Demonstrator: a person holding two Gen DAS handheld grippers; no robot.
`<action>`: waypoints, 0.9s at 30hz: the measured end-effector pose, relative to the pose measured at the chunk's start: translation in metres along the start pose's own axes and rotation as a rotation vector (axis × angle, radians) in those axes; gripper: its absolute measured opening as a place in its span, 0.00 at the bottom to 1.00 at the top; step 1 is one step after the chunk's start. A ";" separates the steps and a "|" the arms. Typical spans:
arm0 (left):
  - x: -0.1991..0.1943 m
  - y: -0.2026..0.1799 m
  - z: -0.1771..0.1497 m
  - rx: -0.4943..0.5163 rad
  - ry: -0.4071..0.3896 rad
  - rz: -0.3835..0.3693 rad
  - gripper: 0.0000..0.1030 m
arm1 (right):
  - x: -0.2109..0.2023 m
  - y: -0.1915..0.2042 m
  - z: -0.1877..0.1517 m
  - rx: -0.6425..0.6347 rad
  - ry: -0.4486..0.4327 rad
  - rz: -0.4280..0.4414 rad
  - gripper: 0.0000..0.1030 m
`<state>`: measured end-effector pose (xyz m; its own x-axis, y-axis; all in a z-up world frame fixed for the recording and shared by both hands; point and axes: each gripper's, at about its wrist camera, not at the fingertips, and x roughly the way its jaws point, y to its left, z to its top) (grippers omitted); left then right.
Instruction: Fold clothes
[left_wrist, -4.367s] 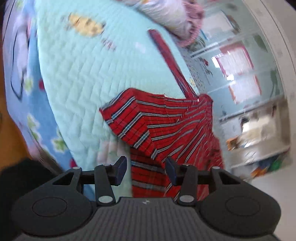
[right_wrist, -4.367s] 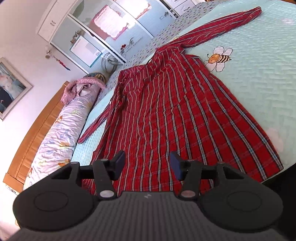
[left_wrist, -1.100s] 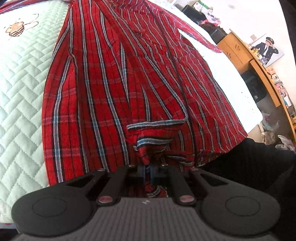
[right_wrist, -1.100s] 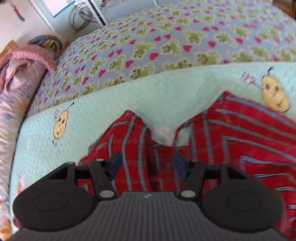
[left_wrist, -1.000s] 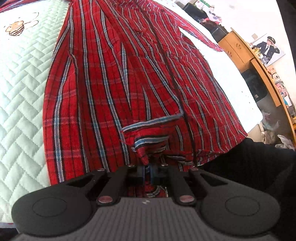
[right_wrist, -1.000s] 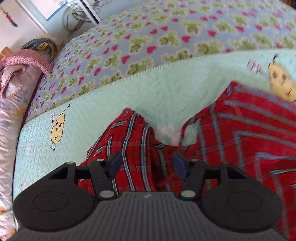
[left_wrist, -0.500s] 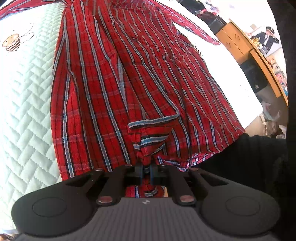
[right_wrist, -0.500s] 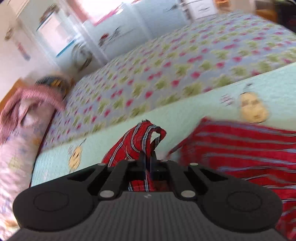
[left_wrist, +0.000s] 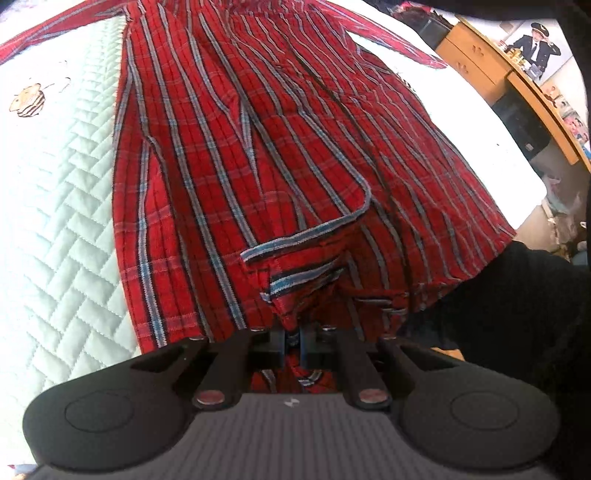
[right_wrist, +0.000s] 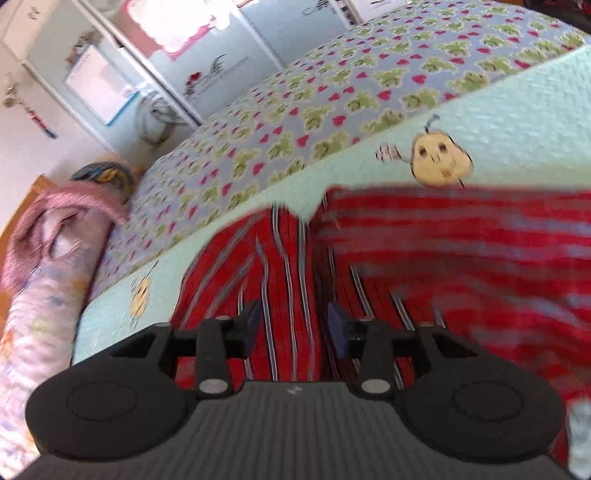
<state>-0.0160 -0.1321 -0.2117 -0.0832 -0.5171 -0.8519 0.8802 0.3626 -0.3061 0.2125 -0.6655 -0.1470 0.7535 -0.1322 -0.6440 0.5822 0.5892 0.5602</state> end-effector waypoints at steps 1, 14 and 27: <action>0.001 -0.001 -0.003 0.015 -0.011 0.005 0.06 | -0.010 -0.005 -0.013 -0.003 0.009 0.021 0.41; -0.008 -0.045 -0.060 0.171 -0.353 0.179 0.07 | -0.203 -0.025 -0.200 -0.010 0.028 0.279 0.46; -0.050 -0.090 -0.085 0.171 -0.576 0.253 0.07 | -0.326 -0.047 -0.443 0.260 0.164 0.353 0.51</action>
<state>-0.1302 -0.0729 -0.1772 0.3583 -0.7820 -0.5101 0.9056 0.4238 -0.0137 -0.1958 -0.2966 -0.1938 0.8732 0.1809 -0.4525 0.3716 0.3536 0.8584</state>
